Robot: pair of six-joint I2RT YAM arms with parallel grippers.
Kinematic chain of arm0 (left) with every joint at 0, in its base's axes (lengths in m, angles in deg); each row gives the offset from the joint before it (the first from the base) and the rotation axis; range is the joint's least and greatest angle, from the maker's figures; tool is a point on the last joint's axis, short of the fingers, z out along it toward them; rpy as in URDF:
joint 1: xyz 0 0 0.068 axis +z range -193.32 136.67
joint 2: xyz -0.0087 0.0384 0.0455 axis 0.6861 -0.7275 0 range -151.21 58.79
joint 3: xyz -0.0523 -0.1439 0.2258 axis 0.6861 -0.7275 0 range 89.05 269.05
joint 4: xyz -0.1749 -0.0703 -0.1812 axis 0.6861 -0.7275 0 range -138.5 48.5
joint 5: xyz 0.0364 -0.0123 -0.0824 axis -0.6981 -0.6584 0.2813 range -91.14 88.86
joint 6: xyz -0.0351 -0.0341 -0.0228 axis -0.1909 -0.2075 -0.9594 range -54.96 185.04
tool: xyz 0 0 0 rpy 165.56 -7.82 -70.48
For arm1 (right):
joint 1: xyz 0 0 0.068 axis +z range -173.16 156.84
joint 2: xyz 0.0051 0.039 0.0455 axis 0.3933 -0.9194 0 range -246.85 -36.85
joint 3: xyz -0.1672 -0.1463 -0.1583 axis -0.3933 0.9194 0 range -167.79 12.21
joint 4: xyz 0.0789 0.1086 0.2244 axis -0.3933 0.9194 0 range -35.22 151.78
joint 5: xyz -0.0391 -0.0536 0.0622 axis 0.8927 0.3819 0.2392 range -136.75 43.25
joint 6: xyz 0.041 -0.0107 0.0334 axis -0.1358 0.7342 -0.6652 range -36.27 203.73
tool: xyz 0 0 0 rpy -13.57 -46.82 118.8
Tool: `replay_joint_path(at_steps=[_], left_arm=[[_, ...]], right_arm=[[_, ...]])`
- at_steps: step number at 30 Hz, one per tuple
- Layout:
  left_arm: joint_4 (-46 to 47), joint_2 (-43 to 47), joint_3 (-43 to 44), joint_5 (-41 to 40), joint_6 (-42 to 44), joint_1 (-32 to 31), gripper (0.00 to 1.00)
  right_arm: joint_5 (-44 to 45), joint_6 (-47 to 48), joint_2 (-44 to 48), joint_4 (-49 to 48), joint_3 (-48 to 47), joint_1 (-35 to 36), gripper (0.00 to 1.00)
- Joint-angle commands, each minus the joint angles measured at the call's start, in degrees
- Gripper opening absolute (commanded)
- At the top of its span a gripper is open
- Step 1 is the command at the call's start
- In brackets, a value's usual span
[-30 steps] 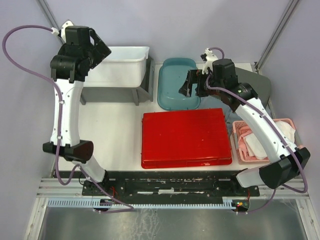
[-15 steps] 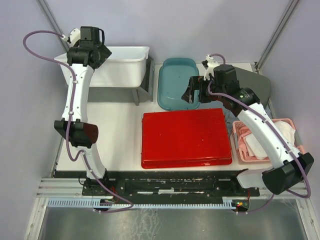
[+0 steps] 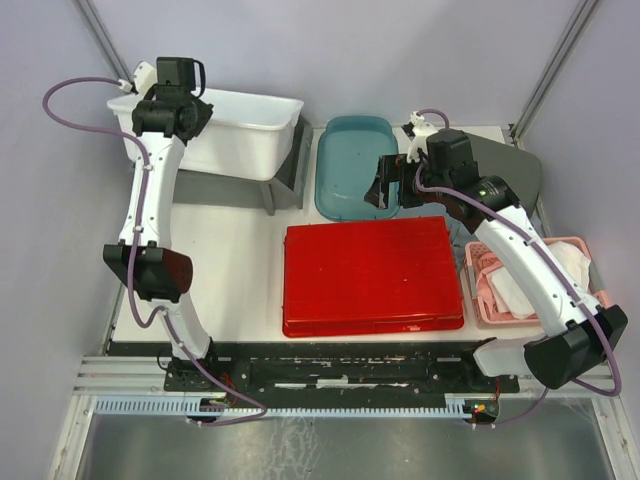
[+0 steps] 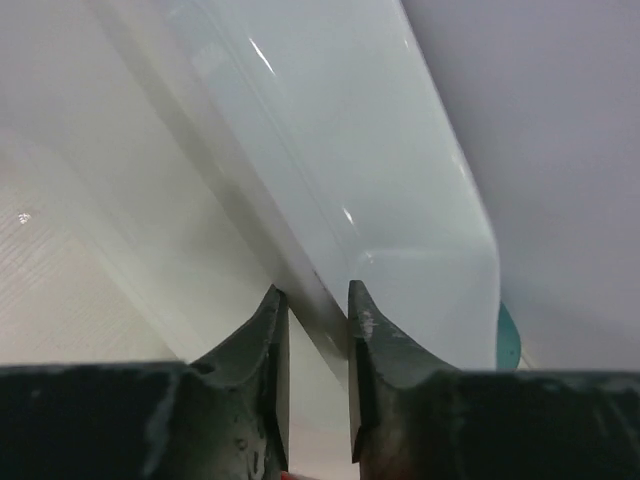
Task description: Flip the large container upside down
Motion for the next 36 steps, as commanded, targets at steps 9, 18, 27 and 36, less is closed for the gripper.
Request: replay_joint_path(at_steps=[9, 18, 27, 36], left_arm=[[7.2, 12.31, 0.4, 3.94, 2.3, 0.17, 0.03], [9.26, 18.07, 0.45, 11.08, 4.46, 0.16, 0.03], [9.25, 24.04, -1.47, 16.48, 4.22, 0.16, 0.03], [10.12, 29.93, -7.5, 18.7, 4.09, 0.18, 0.03]], right_arm=[[1.01, -0.67, -0.15, -0.24, -4.24, 0.01, 0.99], [-16.29, 8.57, 4.84, -20.14, 1.29, 3.15, 0.99], [-15.28, 28.04, 0.89, -19.79, -7.57, 13.4, 0.99], [-24.86, 38.01, -4.63, -9.56, -18.1, 16.06, 0.99]])
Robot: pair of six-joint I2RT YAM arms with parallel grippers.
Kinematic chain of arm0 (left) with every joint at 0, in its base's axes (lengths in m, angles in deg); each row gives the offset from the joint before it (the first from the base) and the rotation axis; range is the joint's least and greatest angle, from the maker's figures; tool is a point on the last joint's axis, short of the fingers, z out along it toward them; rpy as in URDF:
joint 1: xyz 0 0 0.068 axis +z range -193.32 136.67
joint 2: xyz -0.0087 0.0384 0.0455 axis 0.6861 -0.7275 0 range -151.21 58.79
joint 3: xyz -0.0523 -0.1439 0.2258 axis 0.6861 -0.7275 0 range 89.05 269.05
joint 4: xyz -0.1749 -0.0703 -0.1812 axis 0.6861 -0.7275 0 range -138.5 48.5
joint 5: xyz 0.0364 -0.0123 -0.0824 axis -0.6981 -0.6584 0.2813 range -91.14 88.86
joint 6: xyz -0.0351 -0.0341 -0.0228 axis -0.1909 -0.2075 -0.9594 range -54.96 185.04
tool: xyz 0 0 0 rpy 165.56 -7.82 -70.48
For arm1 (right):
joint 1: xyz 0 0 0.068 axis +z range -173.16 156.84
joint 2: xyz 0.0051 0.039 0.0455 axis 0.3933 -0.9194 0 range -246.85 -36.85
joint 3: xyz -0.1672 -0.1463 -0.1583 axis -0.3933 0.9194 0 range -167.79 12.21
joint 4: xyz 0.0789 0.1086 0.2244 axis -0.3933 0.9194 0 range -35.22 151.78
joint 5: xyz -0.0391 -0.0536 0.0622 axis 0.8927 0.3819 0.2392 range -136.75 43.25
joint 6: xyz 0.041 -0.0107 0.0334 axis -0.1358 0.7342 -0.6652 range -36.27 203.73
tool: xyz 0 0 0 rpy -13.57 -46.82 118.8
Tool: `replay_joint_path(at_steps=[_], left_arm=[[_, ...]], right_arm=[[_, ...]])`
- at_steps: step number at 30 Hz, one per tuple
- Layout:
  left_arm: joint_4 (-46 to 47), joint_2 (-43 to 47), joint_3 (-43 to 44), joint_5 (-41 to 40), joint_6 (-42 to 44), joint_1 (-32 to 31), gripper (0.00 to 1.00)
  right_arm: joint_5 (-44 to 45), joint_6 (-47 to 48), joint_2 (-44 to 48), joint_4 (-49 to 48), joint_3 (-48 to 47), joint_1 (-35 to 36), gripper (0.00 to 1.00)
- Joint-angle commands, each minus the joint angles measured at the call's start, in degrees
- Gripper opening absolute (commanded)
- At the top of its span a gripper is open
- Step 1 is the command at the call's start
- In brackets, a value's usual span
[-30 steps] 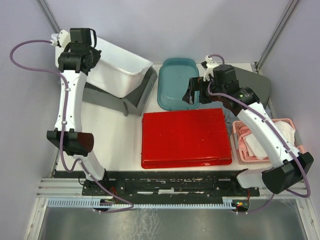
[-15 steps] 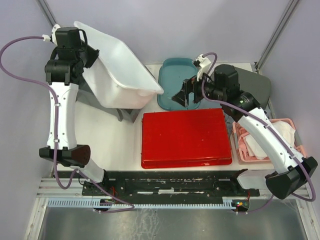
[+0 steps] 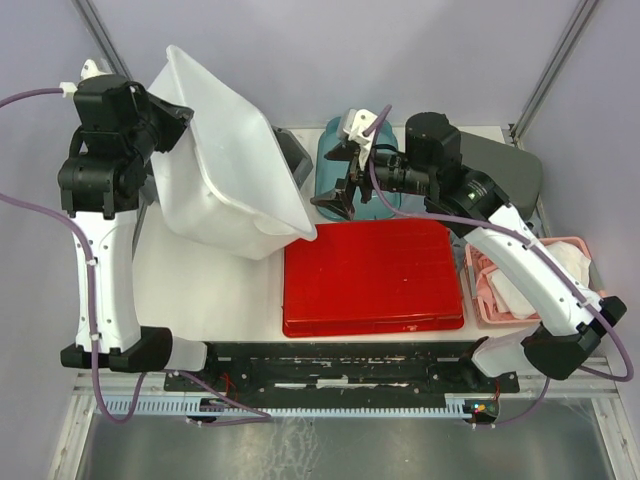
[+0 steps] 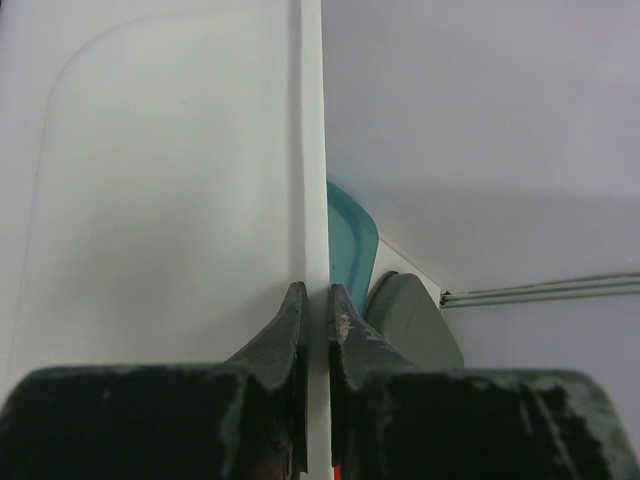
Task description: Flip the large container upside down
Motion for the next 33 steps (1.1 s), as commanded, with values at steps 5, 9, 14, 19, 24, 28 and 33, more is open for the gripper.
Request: replay_joint_path(at_steps=[5, 9, 14, 19, 24, 28, 33], left_arm=[[9.58, 4.21, -1.2, 1.89, 0.79, -0.04, 0.03], [9.84, 4.13, -1.21, 3.47, 0.03, 0.03, 0.03], [9.84, 4.06, -1.18, 4.08, -0.47, 0.01, 0.03], [10.15, 3.96, -1.09, 4.54, -0.88, 0.01, 0.03], [10.39, 4.12, -1.7, 4.67, -1.6, -0.04, 0.03], [11.77, 4.86, -3.25, 5.19, -2.39, -0.12, 0.03], [12.04, 5.12, -3.55, 5.09, -2.47, -0.08, 0.03]], right_arm=[[-9.98, 4.48, -2.6, 0.78, -3.28, 1.53, 0.99], [-11.37, 4.86, -4.4, 1.51, -3.3, 1.81, 0.98], [-13.5, 5.2, -6.48, 1.28, -3.71, 3.18, 1.0], [-16.71, 2.17, -10.71, -1.15, -6.09, 8.07, 0.99], [-18.84, -1.33, -13.58, -4.96, -6.57, 12.81, 0.98], [-15.4, -7.19, -15.75, -12.09, -5.29, 14.94, 0.89], [-12.49, -9.04, -15.98, -10.07, -8.45, 14.98, 0.27]])
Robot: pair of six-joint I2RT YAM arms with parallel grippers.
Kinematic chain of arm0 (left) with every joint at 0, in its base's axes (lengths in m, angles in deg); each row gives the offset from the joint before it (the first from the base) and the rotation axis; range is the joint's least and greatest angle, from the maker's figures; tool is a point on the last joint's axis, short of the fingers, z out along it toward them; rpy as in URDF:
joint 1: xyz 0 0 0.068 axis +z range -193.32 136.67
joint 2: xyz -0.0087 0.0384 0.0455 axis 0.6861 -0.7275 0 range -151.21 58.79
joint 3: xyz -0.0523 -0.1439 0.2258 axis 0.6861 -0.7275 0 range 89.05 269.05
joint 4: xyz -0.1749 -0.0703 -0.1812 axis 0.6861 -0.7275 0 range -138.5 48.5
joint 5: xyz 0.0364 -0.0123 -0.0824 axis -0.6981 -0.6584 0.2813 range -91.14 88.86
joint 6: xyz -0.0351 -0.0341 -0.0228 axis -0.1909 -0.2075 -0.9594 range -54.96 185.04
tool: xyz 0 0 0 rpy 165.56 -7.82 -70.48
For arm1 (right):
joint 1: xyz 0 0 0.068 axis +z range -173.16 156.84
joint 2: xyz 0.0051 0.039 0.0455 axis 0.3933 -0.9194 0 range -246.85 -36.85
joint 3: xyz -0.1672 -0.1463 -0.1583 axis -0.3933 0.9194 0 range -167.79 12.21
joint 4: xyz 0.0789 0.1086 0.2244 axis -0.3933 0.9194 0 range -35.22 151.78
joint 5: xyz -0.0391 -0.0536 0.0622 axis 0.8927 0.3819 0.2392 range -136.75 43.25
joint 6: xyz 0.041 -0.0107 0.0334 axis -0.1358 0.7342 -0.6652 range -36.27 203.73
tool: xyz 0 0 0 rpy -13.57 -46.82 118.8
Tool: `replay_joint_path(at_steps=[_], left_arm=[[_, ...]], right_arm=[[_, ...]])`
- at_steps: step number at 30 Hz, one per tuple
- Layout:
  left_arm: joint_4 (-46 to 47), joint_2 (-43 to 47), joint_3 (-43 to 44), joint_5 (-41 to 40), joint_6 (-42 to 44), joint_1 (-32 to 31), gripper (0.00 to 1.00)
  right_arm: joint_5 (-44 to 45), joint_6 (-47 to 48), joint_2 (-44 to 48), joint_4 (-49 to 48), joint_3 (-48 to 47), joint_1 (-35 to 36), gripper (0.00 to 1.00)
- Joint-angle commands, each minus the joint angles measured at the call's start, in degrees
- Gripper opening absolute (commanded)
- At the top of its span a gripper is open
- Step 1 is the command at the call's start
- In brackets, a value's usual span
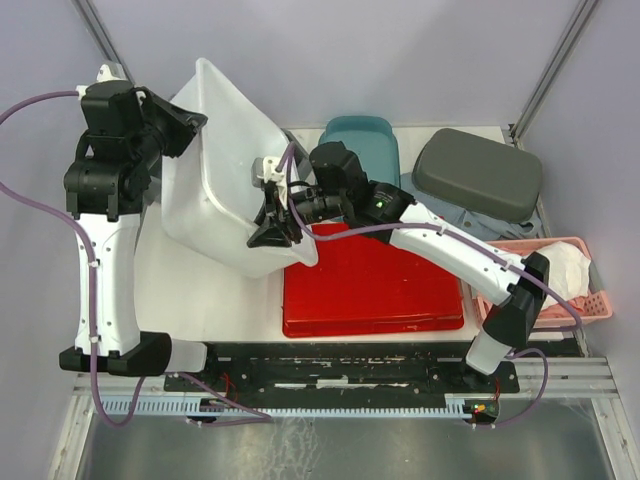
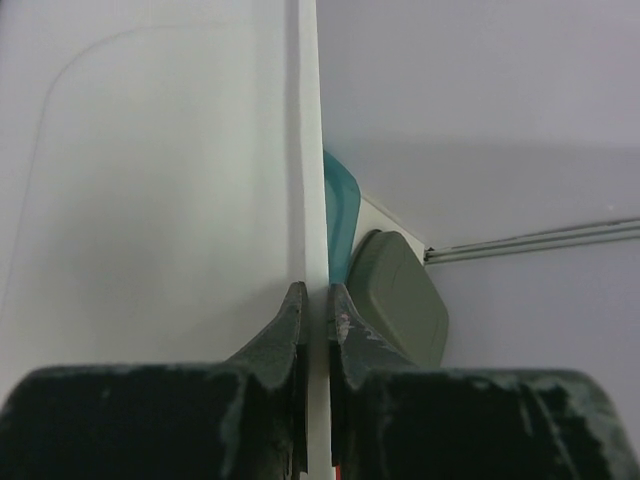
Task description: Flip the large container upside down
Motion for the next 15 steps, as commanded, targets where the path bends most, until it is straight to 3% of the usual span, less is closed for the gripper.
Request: replay_joint_path(at_steps=[1, 2, 6, 7, 12, 15], left_arm=[[10.36, 2.86, 1.07, 0.25, -2.28, 0.06, 0.03], [10.4, 3.01, 1.03, 0.17, -2.33, 0.03, 0.03], [11.26, 3.38, 1.06, 0.34, -2.21, 0.06, 0.03], [11.62, 3.43, 1.29, 0.54, -2.04, 0.05, 0.07], [14.58, 4.67, 2.87, 1.71, -0.72, 0.12, 0.7], [15.01, 5.71, 4.49, 0.65, 0.5, 0.05, 0.87]], right_arm=[[2.2, -3.76, 1.1, -1.83, -4.9, 0.17, 0.09], [3.75, -4.05, 1.73, -0.96, -5.28, 0.2, 0.03], [8.2, -5.46, 5.68, -0.66, -5.68, 0.19, 0.02], [9.33, -5.79, 6.89, -1.2, -5.87, 0.2, 0.02], [15.65, -5.31, 12.15, -1.62, -8.48, 0.2, 0.02], [19.07, -5.88, 14.14, -0.57, -11.42, 0.17, 0.02]])
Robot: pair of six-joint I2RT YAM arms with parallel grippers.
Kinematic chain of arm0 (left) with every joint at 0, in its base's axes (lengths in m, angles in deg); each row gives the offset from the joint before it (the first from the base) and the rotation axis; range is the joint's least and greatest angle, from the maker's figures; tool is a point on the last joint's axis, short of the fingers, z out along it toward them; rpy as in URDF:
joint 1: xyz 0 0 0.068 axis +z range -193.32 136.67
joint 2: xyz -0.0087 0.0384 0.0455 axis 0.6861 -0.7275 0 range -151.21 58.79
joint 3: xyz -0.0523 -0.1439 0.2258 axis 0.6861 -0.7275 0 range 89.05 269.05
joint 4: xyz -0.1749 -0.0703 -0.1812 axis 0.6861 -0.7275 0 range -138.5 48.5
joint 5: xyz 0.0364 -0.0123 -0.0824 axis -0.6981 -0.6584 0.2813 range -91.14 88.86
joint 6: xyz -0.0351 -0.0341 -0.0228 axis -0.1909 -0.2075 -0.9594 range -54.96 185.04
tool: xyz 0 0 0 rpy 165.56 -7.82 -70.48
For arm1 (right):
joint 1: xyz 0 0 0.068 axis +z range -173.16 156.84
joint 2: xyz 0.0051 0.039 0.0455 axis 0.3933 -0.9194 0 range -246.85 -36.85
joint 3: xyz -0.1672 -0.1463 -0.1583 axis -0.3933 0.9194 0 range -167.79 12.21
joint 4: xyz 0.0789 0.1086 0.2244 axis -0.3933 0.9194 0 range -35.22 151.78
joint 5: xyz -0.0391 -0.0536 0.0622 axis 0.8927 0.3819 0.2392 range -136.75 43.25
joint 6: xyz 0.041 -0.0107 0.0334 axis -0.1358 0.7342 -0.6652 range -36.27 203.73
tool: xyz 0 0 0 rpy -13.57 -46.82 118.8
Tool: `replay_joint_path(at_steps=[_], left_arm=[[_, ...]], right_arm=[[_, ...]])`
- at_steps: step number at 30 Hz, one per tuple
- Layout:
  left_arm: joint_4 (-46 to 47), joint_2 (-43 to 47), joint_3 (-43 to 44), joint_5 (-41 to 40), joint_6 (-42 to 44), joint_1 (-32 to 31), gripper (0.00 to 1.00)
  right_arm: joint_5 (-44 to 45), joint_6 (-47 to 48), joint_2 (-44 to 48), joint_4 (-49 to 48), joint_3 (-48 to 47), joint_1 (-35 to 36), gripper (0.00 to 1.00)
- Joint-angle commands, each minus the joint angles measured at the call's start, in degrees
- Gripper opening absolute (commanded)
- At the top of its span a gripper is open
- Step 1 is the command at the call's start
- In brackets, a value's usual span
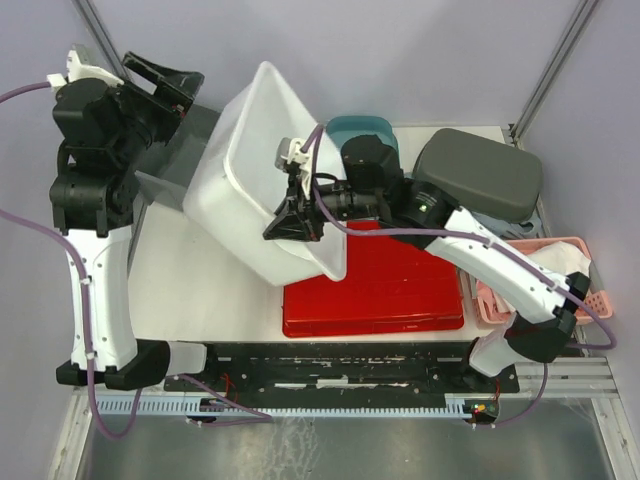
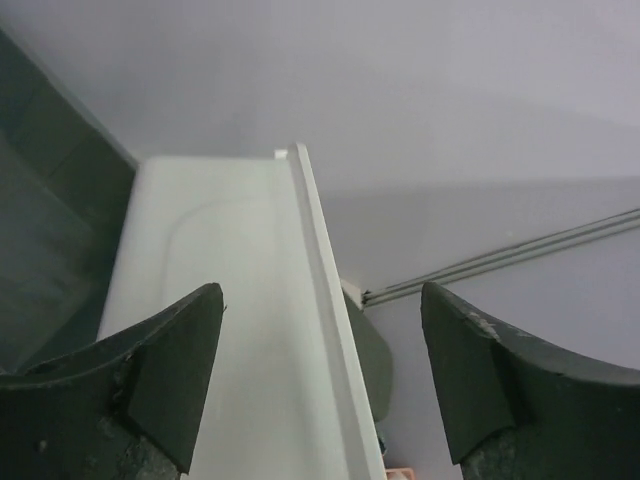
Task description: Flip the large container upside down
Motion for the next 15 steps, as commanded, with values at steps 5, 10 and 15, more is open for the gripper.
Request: replay_joint_path(at_steps=[5, 10, 15], left_arm=[[6.92, 6.41, 5.3, -5.61, 3.99, 0.18, 0.99], [8.86, 8.75, 4.7, -4.7, 4.5, 0.21, 0.99], [15.36, 12.82, 3.37, -0.11, 3.37, 0.19, 0.99]], right_arm=[[10.38, -0.54, 8.42, -5.5, -13.06, -0.41, 0.02], [8.89, -9.07, 8.52, -8.72, -14.6, -0.4, 0.02], [4.0, -24.83, 8.13, -23.78, -10.37, -0.37, 0.02]])
